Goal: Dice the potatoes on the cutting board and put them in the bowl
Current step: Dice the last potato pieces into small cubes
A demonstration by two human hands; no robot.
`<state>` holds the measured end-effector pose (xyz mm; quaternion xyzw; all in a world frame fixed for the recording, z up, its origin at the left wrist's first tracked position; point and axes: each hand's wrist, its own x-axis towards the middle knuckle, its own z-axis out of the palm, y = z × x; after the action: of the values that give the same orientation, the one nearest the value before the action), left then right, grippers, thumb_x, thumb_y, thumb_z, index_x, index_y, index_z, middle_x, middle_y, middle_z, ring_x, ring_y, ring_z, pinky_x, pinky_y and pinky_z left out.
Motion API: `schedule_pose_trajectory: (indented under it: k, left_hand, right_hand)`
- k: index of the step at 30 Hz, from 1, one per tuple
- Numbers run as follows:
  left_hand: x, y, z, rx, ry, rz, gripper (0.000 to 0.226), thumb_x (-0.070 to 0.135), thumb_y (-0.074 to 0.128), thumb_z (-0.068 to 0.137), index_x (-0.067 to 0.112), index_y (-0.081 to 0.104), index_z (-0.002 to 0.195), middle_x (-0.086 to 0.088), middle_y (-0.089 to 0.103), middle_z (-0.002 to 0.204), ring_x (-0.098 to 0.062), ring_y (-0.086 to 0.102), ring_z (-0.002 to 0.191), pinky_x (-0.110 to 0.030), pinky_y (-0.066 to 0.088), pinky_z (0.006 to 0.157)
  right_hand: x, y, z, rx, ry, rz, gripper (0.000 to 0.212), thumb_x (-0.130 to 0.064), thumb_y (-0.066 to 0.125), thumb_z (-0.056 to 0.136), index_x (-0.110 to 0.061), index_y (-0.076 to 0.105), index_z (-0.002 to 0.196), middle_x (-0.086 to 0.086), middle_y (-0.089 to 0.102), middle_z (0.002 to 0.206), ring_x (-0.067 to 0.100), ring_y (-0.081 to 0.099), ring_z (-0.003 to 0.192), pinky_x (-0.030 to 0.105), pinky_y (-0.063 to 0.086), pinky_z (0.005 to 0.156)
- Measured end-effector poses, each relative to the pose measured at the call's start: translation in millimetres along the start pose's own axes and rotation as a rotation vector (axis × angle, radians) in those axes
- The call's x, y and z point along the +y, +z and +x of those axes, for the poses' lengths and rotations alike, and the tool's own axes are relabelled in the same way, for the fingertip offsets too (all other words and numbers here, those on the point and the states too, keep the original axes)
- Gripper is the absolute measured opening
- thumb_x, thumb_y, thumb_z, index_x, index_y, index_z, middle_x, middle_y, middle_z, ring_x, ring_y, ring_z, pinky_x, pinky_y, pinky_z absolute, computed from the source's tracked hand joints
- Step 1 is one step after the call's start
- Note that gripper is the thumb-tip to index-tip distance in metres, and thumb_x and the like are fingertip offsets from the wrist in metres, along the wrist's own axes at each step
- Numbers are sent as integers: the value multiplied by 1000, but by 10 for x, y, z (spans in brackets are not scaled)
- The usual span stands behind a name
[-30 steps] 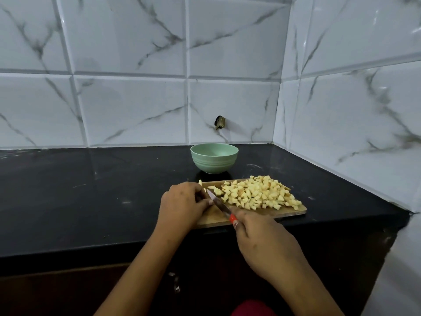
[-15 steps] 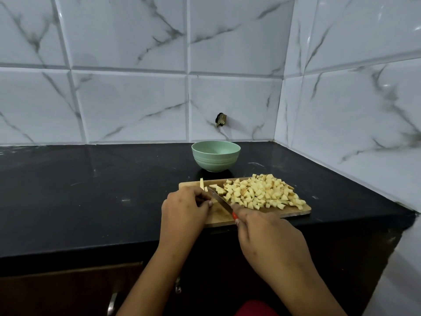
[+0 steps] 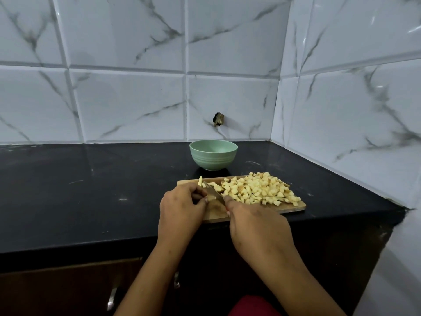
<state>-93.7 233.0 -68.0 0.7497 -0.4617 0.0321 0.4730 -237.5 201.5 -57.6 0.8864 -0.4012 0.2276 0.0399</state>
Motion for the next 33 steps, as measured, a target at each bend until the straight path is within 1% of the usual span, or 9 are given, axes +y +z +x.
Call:
schedule_pose_trajectory:
  k: [2,5,8,11,14,16,22,27,33]
  left_hand:
    - [4,7,-2,12,9,-10,14,20,73,78,31,65,77,19,64,68,3,61,73,-31,49,87]
    - [6,18,7,10,12,-12,17,19,72,77,33,62,76,21,63,66,3,61,75,-38,49,87]
    - [15,17,4,0,2,-18,17,20,71,78,34,61,75,21,62,65,0,62,78,-40,48,87]
    - [10,16,8,-2,-10,-35,18,19,72,77,32,61,74,20,64,67,0,62,78,-40,49,88]
    - [-8,29,24,-3,-12,-36,17,19,73,77,32,61,76,18,65,71,0,62,79,-39,50,87]
    - [-15,35,46,-11,-19,-34,16,19,72,77,32,62,78,16,66,74,0,62,80,-38,50,86]
    - [-54,64,108,-26,-30,-42,25,19,73,75,33,52,69,15,66,73,-5,63,83,-37,48,86]
    - [-66,84,123,-19,-14,-29,29,17,72,75,33,49,68,14,66,71,-5,62,87,-30,44,86]
    - [-73,42,261,-105,-61,-6,29,22,78,73,31,51,75,20,64,64,-5,58,95,-33,44,89]
  right_hand:
    - [-14,-16,-79,5,-25,16,53,-20,41,101,-33,23,149,-7,63,96,13,53,73,25,35,51]
    - [-87,-4,-76,-44,-30,-27,58,-13,40,100,-28,18,151,-5,57,88,13,48,70,25,33,49]
    - [-169,0,11,-104,-20,-75,62,-8,40,98,-23,16,152,1,61,103,18,57,82,29,38,57]
    - [-170,-14,74,-97,-29,-76,58,-8,41,98,-24,22,151,2,61,105,19,57,84,30,38,59]
    - [-112,-59,74,-73,-13,-54,55,-11,42,98,-27,28,148,-3,55,87,17,52,74,28,37,54]
    - [-75,-82,25,-32,0,-47,57,-14,43,99,-30,24,150,-5,49,81,15,46,68,26,30,47]
    - [-107,-72,-71,-66,-42,-40,58,-15,44,99,-29,20,150,-2,62,99,14,49,70,26,35,50]
    - [-141,-73,63,-145,-40,-57,56,-8,44,97,-24,29,148,2,62,107,20,59,87,31,41,63]
    - [-55,-102,120,-93,2,-33,42,-14,43,98,-26,42,138,-1,62,101,19,56,79,28,35,53]
